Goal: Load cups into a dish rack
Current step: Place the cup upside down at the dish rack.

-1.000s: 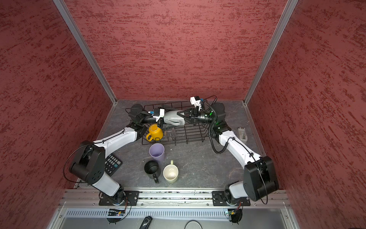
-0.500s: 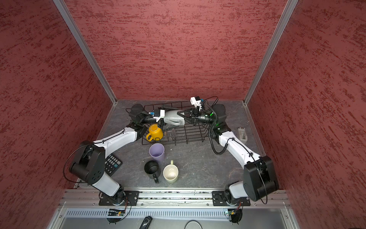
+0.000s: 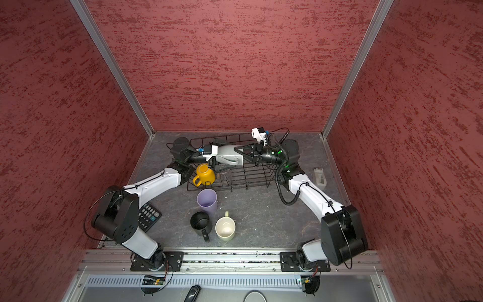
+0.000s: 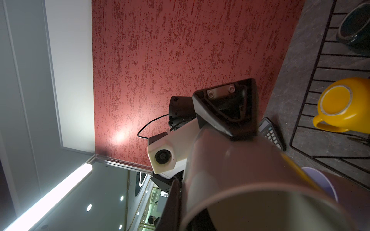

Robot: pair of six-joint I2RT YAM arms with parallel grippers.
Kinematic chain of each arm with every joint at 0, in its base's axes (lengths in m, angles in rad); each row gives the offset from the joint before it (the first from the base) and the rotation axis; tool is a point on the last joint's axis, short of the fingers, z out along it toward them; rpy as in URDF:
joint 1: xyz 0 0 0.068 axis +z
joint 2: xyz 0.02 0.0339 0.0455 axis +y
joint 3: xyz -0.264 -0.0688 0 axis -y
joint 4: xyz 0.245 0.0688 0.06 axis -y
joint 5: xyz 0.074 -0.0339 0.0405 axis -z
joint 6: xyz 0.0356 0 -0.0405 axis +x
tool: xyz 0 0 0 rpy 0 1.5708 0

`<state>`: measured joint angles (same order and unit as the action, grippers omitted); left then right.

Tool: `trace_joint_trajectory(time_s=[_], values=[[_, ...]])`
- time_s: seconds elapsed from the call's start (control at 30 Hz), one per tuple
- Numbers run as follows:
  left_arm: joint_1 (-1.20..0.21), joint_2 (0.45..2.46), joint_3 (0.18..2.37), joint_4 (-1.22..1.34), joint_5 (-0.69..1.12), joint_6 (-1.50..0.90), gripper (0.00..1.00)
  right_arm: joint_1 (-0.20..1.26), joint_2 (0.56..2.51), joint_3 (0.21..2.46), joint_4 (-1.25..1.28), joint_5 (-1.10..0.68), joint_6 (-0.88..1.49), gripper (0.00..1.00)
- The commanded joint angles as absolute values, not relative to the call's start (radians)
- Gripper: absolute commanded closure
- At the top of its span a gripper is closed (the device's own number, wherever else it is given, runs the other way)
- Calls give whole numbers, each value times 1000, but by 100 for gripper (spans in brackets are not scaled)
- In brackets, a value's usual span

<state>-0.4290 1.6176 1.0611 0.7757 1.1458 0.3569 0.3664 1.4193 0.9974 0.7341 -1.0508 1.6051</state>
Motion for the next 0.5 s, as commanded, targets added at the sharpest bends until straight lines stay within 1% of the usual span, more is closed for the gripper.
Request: trace_joint_trajectory(time_s=[0.0, 0.23, 0.47], values=[[-452, 1629, 1082, 785, 1144, 361, 14, 389, 1402, 991, 809, -1037, 1639, 100], [-457, 1621, 1074, 792, 1165, 360, 2, 388, 1410, 994, 821, -1033, 1642, 100], [-456, 1617, 1072, 833, 1181, 329, 2, 388, 1417, 989, 827, -1023, 1643, 100]])
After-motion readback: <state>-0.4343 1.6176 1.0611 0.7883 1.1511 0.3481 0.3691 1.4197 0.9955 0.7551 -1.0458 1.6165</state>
